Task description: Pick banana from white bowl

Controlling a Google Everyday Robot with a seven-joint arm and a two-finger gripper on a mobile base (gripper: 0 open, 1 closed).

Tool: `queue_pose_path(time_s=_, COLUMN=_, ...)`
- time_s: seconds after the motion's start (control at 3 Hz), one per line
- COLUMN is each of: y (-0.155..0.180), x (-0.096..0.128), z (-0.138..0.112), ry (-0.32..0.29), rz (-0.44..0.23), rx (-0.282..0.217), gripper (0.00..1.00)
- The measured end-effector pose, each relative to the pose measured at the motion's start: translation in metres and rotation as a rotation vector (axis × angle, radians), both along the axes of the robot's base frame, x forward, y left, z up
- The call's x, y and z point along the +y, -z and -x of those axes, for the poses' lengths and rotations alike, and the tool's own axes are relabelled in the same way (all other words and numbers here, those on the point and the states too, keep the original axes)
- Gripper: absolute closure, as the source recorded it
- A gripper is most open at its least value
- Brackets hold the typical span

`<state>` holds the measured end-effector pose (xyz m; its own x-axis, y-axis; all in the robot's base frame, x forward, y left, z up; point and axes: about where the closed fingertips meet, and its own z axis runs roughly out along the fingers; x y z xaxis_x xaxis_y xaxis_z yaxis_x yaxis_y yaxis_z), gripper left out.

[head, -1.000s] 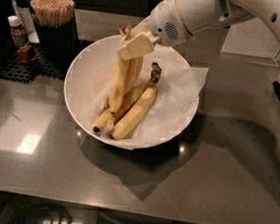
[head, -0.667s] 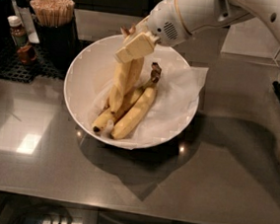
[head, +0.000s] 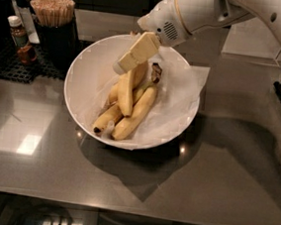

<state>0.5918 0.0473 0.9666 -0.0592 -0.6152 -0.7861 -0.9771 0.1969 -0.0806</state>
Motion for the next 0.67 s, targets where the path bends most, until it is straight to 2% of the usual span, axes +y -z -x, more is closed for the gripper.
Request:
queue_pose_path(time_s=0.33, y=-0.007, x=-0.017, z=0.005, ry=0.070, rz=-0.011, rx=-0.022, gripper=0.00)
queue_pose_path(time_s=0.67, y=-0.017, x=-0.052, z=0.017, ry=0.203, rz=-0.025, rx=-0.049, gripper=0.00)
